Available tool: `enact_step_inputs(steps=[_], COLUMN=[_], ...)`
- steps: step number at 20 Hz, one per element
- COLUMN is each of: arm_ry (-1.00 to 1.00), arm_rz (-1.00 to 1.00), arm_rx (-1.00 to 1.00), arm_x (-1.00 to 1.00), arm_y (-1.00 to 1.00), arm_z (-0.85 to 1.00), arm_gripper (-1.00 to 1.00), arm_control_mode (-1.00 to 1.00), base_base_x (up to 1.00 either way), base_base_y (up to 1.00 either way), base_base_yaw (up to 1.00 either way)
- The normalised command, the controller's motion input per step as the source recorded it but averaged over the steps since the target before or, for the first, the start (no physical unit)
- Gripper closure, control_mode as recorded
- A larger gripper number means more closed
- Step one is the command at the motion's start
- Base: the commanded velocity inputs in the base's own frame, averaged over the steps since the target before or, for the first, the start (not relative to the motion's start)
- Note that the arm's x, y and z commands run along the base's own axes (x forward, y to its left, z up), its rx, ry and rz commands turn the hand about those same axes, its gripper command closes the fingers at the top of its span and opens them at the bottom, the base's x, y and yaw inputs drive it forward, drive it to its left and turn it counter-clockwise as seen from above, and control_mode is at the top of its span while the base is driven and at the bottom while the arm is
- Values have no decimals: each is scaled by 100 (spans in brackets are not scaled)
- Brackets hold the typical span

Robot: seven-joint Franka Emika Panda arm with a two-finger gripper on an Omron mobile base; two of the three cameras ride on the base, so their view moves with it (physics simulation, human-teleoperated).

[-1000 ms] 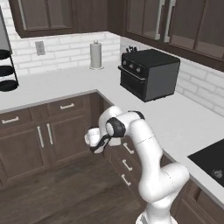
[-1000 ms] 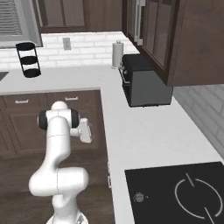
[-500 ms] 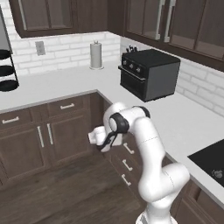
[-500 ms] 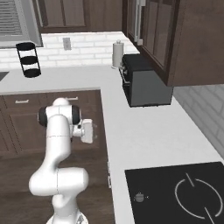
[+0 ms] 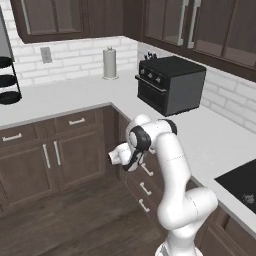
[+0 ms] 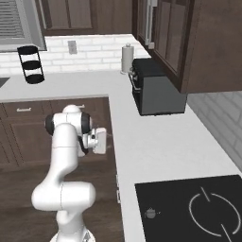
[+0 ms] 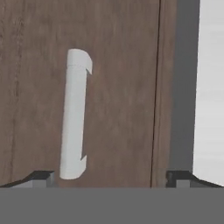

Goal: Take a straw from the drawer in front and place it inside the glass cup on the dining counter.

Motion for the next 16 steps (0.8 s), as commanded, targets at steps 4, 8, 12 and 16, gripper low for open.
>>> enact_step_inputs(steps=[4, 8, 12, 16], arm_ry=[0, 5, 6, 6], arm_rz=[11, 7, 5, 4], arm_rx=[0, 0, 0, 0], arm_x=[34, 34, 39, 44], arm_y=[-9, -8, -1, 0], arm_z=[-31, -43, -48, -49], arm_gripper=[-100, -100, -100, -100], arm_control_mode=[-100, -100, -100, -100], base_base_x=[0, 0, 0, 0], base_base_y=[0, 0, 0, 0], base_base_yaw=[0, 0, 0, 0])
